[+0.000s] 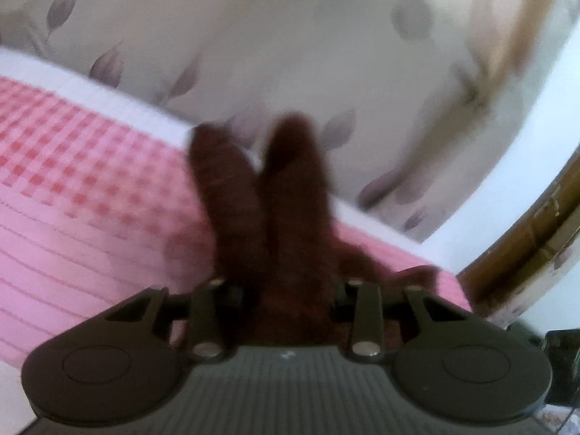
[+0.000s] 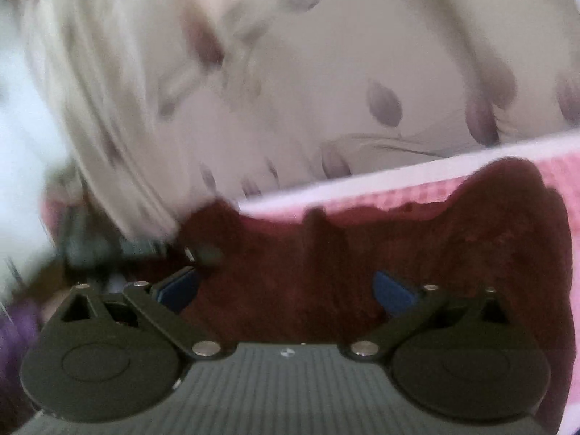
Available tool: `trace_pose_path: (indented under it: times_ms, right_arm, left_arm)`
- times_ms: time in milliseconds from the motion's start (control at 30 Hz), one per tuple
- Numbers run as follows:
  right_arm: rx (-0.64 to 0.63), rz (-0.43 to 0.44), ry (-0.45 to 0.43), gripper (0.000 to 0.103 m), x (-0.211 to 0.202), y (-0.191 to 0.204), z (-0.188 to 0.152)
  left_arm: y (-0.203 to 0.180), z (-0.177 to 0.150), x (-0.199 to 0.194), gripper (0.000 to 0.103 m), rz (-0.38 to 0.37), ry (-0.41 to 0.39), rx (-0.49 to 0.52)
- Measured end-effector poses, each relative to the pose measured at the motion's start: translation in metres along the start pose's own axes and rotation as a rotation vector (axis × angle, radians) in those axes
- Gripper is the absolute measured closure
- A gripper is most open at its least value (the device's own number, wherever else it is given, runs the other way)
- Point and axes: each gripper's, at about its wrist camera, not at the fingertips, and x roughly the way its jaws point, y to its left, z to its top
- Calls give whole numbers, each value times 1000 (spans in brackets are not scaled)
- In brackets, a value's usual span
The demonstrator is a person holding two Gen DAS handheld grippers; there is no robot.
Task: Fold small clothes
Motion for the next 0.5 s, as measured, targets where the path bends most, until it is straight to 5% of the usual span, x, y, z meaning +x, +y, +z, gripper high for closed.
trace_pose_path:
  times_ms: [100,267,500]
  right_arm:
    - [150,79,-43,1,-17,-21,13]
    - [216,173,-11,1,-37,-26,27]
    - [290,157,121,3,-22,-42,28]
  left_arm:
    - [-48,-24,-2,66,7,-71,66]
    - [-112,-69,18,66,37,-133,229]
    - [-140,-113,27,60,72,-183,413]
